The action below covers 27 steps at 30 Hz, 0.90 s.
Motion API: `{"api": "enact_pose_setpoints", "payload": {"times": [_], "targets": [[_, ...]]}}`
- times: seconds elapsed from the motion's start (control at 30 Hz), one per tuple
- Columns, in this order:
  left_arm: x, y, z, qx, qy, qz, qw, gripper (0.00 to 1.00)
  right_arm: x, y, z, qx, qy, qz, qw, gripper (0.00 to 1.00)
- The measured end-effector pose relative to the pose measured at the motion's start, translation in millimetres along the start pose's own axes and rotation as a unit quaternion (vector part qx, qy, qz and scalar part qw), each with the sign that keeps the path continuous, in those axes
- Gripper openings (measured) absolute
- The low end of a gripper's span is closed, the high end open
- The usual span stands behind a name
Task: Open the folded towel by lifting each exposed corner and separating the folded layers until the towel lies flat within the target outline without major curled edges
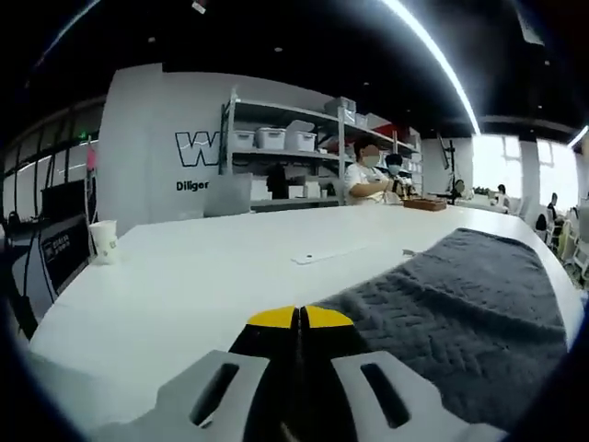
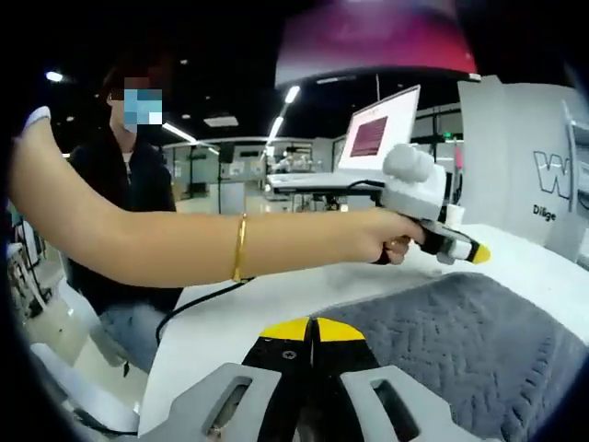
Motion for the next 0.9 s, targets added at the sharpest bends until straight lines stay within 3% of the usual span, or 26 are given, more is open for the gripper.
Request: {"api": "enact_pose_setpoints", "payload": {"times": [0.2,0.4,0.6,0.9], "targets": [[-14,-7.4,-0.2,-0.01,-0.008,0.003,0.9999,0.02,-21,-12,-11.8,0.028,-0.008,-0.022,0.9993,0.0],[-31,-27.8,-4.5,-0.008,-0.018,-0.004,0.9998,0.05,-67,-44,-29.3,0.049,-0.019,-0.081,0.9953,0.0],[-40,-54.9,-4.2,0.004,-0.024,-0.012,0.9996,0.07,-102,-63,-38.7,0.06,-0.027,-0.126,0.9898,0.0],[-46,-92.4,-4.3,0.011,-0.029,-0.03,0.999,0.1,-138,-74,-53.8,0.068,-0.032,-0.163,0.9838,0.0]]}}
Point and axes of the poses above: the point that each gripper's makers call its tool centre point, and the gripper's own axes: x roughly forward along the fingers, y roughly to its left, z roughly out of its top, the point moved 5 cm from there along -x, roughly backward along the fingers, and after that the axes turned 12 degrees about y, right-handed, at the moved point
